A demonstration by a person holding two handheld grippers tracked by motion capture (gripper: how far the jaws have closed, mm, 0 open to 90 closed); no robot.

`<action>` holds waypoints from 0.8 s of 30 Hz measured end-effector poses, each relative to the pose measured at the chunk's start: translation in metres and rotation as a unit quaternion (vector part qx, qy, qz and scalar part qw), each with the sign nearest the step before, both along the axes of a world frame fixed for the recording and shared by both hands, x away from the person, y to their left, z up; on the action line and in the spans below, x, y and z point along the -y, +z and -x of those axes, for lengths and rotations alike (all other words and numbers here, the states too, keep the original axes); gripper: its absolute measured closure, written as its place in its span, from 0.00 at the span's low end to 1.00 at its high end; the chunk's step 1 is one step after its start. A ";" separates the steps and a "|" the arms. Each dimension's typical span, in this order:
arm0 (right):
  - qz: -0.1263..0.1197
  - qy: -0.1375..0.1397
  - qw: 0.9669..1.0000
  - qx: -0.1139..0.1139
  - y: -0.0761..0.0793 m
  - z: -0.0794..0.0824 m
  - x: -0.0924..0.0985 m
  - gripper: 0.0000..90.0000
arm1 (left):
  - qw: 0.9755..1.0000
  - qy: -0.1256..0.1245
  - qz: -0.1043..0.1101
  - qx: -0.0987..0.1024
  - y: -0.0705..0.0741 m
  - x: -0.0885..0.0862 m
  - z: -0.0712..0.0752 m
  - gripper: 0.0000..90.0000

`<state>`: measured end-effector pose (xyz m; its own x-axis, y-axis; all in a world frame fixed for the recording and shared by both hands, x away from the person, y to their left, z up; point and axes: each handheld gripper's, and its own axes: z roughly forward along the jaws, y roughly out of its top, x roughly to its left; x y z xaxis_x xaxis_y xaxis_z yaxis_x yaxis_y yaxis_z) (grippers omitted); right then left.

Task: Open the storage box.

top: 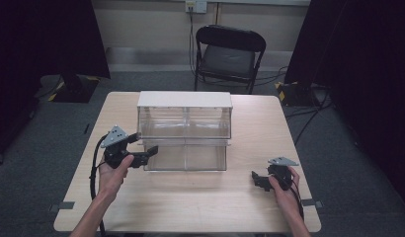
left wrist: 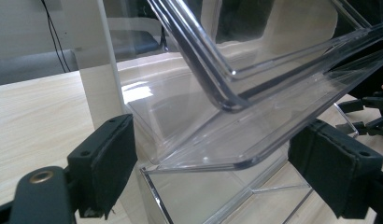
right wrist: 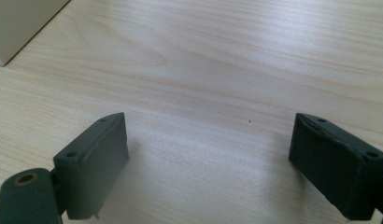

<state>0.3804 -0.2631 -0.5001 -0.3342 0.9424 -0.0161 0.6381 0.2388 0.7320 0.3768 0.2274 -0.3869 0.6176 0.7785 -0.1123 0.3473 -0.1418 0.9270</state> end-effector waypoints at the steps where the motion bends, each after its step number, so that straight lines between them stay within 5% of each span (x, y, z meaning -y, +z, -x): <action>1: 0.000 0.000 1.000 0.000 0.000 0.000 0.000 0.12 | 1.000 0.000 -0.002 -0.001 0.001 0.000 0.000 0.17; 24: 0.000 0.000 1.000 0.000 0.000 0.000 0.000 0.12 | 1.000 -0.007 0.001 -0.007 0.002 0.001 -0.001 0.17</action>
<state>0.3804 -0.2630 -0.5001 -0.3337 0.9425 -0.0159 0.6385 0.2384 0.7317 0.3779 0.2265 -0.3847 0.6270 0.7693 -0.1229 0.3583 -0.1447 0.9223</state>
